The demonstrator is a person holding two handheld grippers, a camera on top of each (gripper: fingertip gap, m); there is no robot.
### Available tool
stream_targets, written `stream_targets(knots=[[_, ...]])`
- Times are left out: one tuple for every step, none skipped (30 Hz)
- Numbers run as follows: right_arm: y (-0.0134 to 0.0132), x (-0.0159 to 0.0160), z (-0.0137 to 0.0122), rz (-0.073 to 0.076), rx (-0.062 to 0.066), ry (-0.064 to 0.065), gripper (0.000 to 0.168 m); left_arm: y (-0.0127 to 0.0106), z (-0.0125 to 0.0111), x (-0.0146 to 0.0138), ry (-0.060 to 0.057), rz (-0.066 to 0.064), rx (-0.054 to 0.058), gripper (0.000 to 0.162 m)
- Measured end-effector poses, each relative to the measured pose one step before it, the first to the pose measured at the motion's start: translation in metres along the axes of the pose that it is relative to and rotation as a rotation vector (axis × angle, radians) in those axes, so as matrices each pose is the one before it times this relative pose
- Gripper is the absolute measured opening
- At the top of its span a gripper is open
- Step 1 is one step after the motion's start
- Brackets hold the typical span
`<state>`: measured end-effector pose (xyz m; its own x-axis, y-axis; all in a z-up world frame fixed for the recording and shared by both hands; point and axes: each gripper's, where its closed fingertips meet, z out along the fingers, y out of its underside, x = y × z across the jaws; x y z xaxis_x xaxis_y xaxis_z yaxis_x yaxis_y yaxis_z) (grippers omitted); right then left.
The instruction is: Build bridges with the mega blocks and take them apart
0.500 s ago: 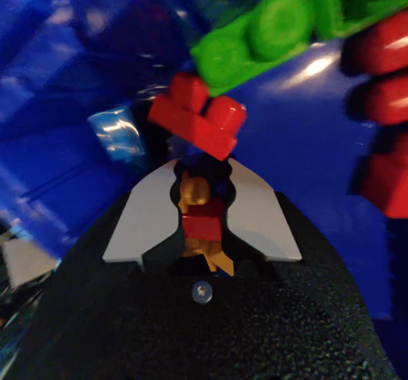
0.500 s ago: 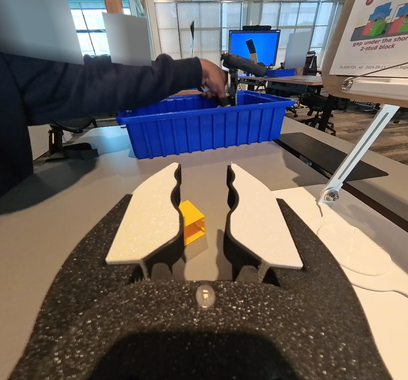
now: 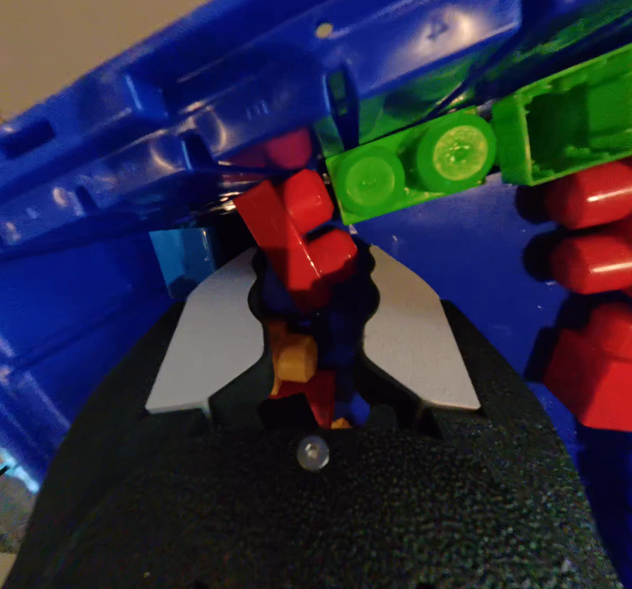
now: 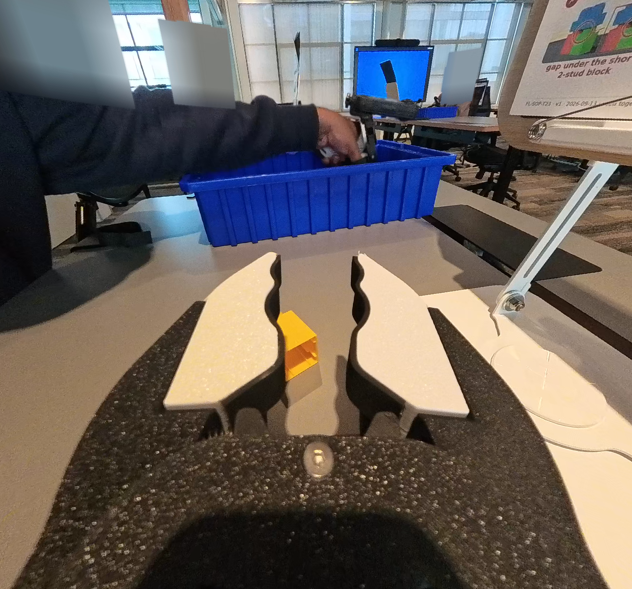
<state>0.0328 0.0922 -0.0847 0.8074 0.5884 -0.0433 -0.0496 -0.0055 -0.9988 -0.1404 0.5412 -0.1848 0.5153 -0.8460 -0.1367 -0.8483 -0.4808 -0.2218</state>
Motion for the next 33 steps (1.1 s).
stream_targets(knots=[[-0.00004, 0.00008, -0.00004, 0.0002, 0.0003, 0.0001, 0.039, -0.00013, 0.00423, 0.0001, 0.0063, -0.0073, 0.0075, 0.057], [0.00007, 0.00005, 0.00003, 0.0007, 0.0002, -0.0004, 0.039, -0.00093, 0.00025, 0.00023, 0.0171, -0.0097, 0.0135, 0.056], [-0.00009, 0.00005, -0.00006, 0.002, 0.0006, -0.0008, 0.039, 0.00088, -0.00011, 0.00034, 0.0191, -0.0074, 0.0012, 0.054], [-0.00023, 0.00015, -0.0001, 0.0029, 0.0016, -0.0008, 0.039, 0.00285, -0.00036, 0.00038, 0.0197, -0.0066, -0.0095, 0.052], [-0.00035, 0.00035, -0.00031, 0.0038, 0.0031, -0.0008, 0.039, 0.00421, -0.00152, -0.00052, 0.0107, -0.0058, -0.0158, 0.052], [-0.00053, 0.00056, -0.0005, 0.0057, 0.005, -0.0003, 0.039, 0.00457, -0.00336, -0.00071, 0.0061, -0.0036, -0.0156, 0.052], [-0.00075, 0.0007, -0.0005, 0.006, 0.0058, 0.0004, 0.039, 0.00308, -0.0063, 0.00034, 0.012, -0.0046, -0.0019, 0.052], [-0.00051, 0.0004, -0.0004, 0.0036, 0.0042, 0.0003, 0.039, 0.00191, -0.00956, 0.00231, 0.0196, -0.0035, 0.0084, 0.051], [0.0, -0.00005, -0.00001, 0.0007, 0.0007, -0.0006, 0.039, 0.00029, -0.01331, 0.00422, 0.0183, 0.0036, 0.0227, 0.051], [0.00017, -0.00036, 0.00019, -0.0013, -0.0018, -0.0014, 0.039, -0.00128, -0.0164, 0.0073, 0.018, 0.0044, 0.0385, 0.051], [0.00037, -0.00032, 0.00019, -0.002, -0.0025, -0.0009, 0.039, -0.00346, -0.01801, 0.01309, 0.0329, 0.0155, 0.0563, 0.051], [0.00038, -0.0002, 0.00038, -0.0011, -0.0034, -0.0008, 0.039, -0.00544, -0.01875, 0.02038, 0.0521, 0.0294, 0.0698, 0.051], [0.00049, -0.00023, 0.00047, -0.0002, -0.0043, -0.0015, 0.04, -0.00816, -0.01817, 0.02698, 0.0675, 0.0369, 0.0864, 0.051], [0.00059, -0.00013, 0.00056, -0.0003, -0.005, -0.0006, 0.04, -0.00993, -0.01582, 0.03177, 0.0752, 0.0407, 0.0904, 0.051], [0.00069, -0.00004, 0.00071, -0.0014, -0.0057, 0.0002, 0.04, -0.01137, -0.01237, 0.03491, 0.0774, 0.0509, 0.092, 0.051], [0.00061, -0.00009, 0.00056, -0.0033, -0.005, 0.0019, 0.04, -0.01248, -0.00819, 0.03808, 0.0867, 0.0554, 0.0929, 0.051], [0.00022, 0.00025, 0.00018, -0.006, -0.0012, 0.0067, 0.04, -0.01302, -0.00368, 0.04063, 0.1016, 0.052, 0.0946, 0.051], [-0.00069, 0.00077, -0.00044, -0.0087, 0.0049, 0.0113, 0.04, -0.0129, 0.00127, 0.04248, 0.1191, 0.0519, 0.0945, 0.051], [-0.00171, 0.00102, -0.00117, -0.0104, 0.0117, 0.014, 0.041, -0.01207, 0.00646, 0.04343, 0.1405, 0.0406, 0.0991, 0.05], [-0.0037, 0.00099, -0.00215, -0.0067, 0.0208, 0.0112, 0.043, -0.00814, 0.0117, 0.04018, 0.1468, 0.021, 0.0845, 0.05], [-0.00663, -0.00012, -0.00296, 0.0104, 0.0359, -0.0017, 0.044, -0.00249, 0.01597, 0.03318, 0.1303, 0.0089, 0.0627, 0.05], [-0.01087, -0.00169, -0.00363, 0.0388, 0.0552, -0.019, 0.045, 0.00276, 0.0183, 0.02713, 0.1186, 0.0091, 0.0468, 0.05], [-0.01506, -0.0034, -0.00397, 0.0584, 0.072, -0.0342, 0.046, 0.00746, 0.01919, 0.02038, 0.1041, -0.0104, 0.0273, 0.05], [-0.01753, -0.00515, -0.00395, 0.0567, 0.0789, -0.0428, 0.047, 0.01126, 0.01869, 0.01249, 0.0787, -0.0271, 0.0096, 0.05], [-0.01714, -0.00595, -0.00337, 0.0428, 0.0711, -0.0418, 0.047, 0.01328, 0.01711, 0.00777, 0.0614, -0.0148, 0.0043, 0.05], [-0.01477, -0.00643, -0.00249, 0.0286, 0.0513, -0.0419, 0.048, 0.014, 0.01464, 0.00569, 0.0577, -0.0153, 0.0038, 0.05], [-0.01141, -0.00799, -0.00135, 0.0187, 0.0264, -0.05, 0.048, 0.01284, 0.0119, 0.00384, 0.0536, -0.0208, 0.0096, 0.05], [-0.00732, -0.00941, -0.00028, 0.0089, -0.0016, -0.0564, 0.048, 0.01132, 0.00888, 0.00119, 0.0435, -0.0285, 0.0137, 0.05], [-0.00315, -0.00932, 0.00068, -0.0035, -0.0271, -0.0515, 0.049, 0.0099, 0.00608, -0.00114, 0.0298, -0.0249, 0.012, 0.05], [-0.00012, -0.00812, 0.0014, -0.0129, -0.0409, -0.0392, 0.05, 0.00813, 0.00423, -0.00172, 0.0228, -0.0205, 0.0124, 0.05], [0.00128, -0.00702, 0.00208, -0.0146, -0.0438, -0.0311, 0.052, 0.00621, 0.0033, -0.00128, 0.0227, -0.0258, 0.0085, 0.05], [0.00216, -0.00629, 0.00272, -0.0102, -0.0415, -0.0287, 0.052, 0.00512, 0.00297, -0.00089, 0.0181, -0.0199, -0.0004, 0.05], [0.00272, -0.00563, 0.00348, -0.006, -0.0384, -0.0271, 0.053, 0.00468, 0.00263, -0.00009, 0.0183, -0.0053, -0.0077, 0.05]])
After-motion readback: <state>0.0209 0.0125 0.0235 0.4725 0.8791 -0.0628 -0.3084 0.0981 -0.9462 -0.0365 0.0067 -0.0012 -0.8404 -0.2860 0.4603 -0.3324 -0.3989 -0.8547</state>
